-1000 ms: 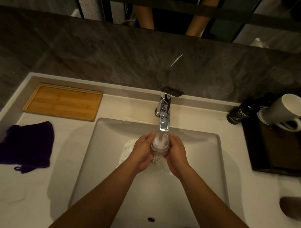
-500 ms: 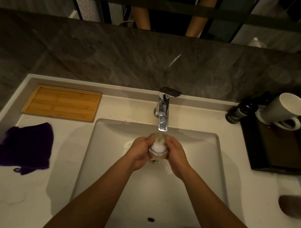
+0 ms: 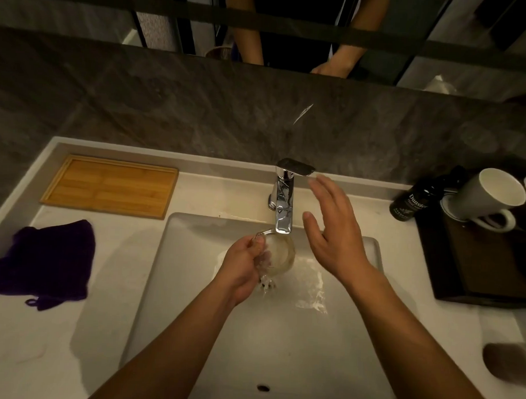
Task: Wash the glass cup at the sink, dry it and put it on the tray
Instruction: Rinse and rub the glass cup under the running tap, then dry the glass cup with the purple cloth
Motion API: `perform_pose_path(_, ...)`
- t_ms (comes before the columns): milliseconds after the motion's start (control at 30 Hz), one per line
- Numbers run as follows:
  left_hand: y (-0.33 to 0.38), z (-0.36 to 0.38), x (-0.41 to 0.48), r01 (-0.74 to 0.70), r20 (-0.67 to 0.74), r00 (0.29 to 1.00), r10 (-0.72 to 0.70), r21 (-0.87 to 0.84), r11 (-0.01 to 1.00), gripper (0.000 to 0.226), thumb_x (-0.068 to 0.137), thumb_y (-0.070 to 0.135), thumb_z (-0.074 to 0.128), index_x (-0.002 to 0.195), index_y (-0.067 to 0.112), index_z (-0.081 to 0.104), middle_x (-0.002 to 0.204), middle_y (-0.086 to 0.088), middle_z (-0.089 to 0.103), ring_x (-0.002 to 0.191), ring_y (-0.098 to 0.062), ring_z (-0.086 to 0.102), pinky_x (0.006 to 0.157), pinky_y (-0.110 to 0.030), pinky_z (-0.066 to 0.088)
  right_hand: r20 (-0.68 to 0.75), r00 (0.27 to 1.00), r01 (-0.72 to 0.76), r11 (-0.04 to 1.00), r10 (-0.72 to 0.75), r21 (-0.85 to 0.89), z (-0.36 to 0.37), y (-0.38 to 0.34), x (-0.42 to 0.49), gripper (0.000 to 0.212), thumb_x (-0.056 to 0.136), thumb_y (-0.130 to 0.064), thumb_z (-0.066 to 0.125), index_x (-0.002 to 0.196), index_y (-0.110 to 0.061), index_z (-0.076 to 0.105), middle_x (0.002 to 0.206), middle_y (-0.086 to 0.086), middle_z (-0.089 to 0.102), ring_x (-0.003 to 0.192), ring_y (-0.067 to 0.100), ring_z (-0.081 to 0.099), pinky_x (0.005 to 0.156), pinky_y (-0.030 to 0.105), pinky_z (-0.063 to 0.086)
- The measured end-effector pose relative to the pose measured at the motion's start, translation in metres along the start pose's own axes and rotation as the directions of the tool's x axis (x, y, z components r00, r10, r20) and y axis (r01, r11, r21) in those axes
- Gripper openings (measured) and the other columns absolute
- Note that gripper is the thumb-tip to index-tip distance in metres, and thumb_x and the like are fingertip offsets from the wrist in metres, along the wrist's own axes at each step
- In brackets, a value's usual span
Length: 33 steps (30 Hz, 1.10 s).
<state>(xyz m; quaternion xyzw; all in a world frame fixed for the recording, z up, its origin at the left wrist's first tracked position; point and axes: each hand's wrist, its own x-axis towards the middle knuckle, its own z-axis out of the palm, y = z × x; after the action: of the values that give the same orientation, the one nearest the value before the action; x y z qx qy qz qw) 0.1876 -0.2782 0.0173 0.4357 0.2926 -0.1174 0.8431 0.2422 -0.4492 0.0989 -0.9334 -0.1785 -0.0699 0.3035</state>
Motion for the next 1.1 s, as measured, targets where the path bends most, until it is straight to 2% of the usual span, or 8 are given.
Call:
perform_pose_path(333,0.007,0.007,-0.009,-0.036,-0.010,0.999,0.036,0.036,0.999,0.011,0.104,0.012,0.051,0.100,0.006,0.059,0.083,-0.005,0.059,0.069,-0.013,0.056,0.065,-0.029,0.043,0.166,0.985,-0.010,0.985,0.039,-0.172,0.003,-0.002,0.012,0.067,0.104,-0.035,0.054,0.164,-0.017,0.031,0.175,0.004,0.027,0.162,0.025,0.022,0.126,0.036,0.020)
perform_pose_path(433,0.006,0.005,-0.014,-0.041,-0.029,0.999,0.042,0.049,0.998,0.010,0.104,0.011,0.051,0.101,0.006,0.059,0.086,-0.005,0.059,0.073,-0.015,0.057,0.066,-0.029,0.044,0.091,0.993,-0.077,0.997,0.076,0.009,0.008,0.003,-0.007,0.063,0.104,-0.032,0.058,0.162,-0.021,0.037,0.173,0.002,0.033,0.157,0.019,0.032,0.123,0.032,0.026)
perform_pose_path(500,0.004,0.002,-0.018,-0.046,-0.030,0.998,0.047,0.052,0.998,0.009,0.104,0.010,0.051,0.105,0.006,0.059,0.089,-0.006,0.059,0.075,-0.015,0.057,0.068,-0.029,0.044,-0.042,0.976,-0.200,0.958,0.213,0.204,0.018,0.004,-0.033,0.049,0.102,-0.027,0.063,0.149,-0.018,0.054,0.155,0.006,0.055,0.136,0.016,0.055,0.112,0.034,0.048)
perform_pose_path(567,0.001,-0.002,-0.021,-0.048,-0.025,0.998,0.049,0.043,0.998,0.011,0.104,0.009,0.051,0.109,0.005,0.059,0.091,-0.007,0.060,0.077,-0.016,0.058,0.069,-0.028,0.046,0.035,0.902,-0.413,0.834,0.431,0.365,0.033,0.002,-0.059,0.037,0.100,-0.028,0.067,0.136,-0.016,0.064,0.135,0.007,0.066,0.110,0.012,0.066,0.090,0.030,0.058)
perform_pose_path(633,-0.002,-0.004,-0.026,-0.038,-0.005,0.999,0.038,0.014,0.999,0.016,0.104,0.009,0.051,0.115,0.003,0.060,0.095,-0.008,0.062,0.081,-0.018,0.061,0.072,-0.030,0.049,0.309,0.777,-0.626,0.615,0.549,0.479,0.047,0.000,-0.077,0.036,0.100,-0.033,0.068,0.130,-0.013,0.068,0.126,0.011,0.072,0.105,0.021,0.072,0.089,0.039,0.062)
perform_pose_path(767,-0.007,-0.010,-0.035,0.004,0.061,0.998,-0.003,-0.008,1.000,0.025,0.104,0.012,0.051,0.125,0.001,0.059,0.104,-0.014,0.064,0.096,-0.026,0.063,0.084,-0.042,0.053,0.516,0.712,-0.682,0.295,0.477,0.669,0.057,-0.001,-0.086,0.020,0.103,-0.026,0.063,0.112,-0.011,0.074,0.098,0.007,0.080,0.091,0.021,0.078,0.073,0.031,0.064)
perform_pose_path(967,0.009,-0.031,-0.045,-0.129,0.122,0.990,0.071,0.575,0.808,0.021,0.097,0.020,0.065,0.117,0.021,0.068,0.110,-0.005,0.071,0.097,-0.024,0.072,0.084,-0.043,0.060,0.475,0.789,-0.612,0.441,0.389,0.656,0.048,0.006,-0.081,0.027,0.101,-0.012,0.066,0.127,-0.010,0.071,0.110,0.014,0.074,0.088,0.016,0.079,0.081,0.034,0.067)
perform_pose_path(1100,0.016,-0.037,-0.053,-0.202,0.166,0.979,0.121,0.671,0.713,0.024,0.095,0.015,0.067,0.119,0.017,0.068,0.109,-0.007,0.073,0.101,-0.035,0.070,0.088,-0.049,0.058,0.486,0.810,-0.586,0.486,0.327,0.649,0.043,0.005,-0.081,0.033,0.101,-0.007,0.065,0.134,-0.010,0.069,0.112,0.008,0.075,0.093,0.018,0.079,0.082,0.033,0.066)
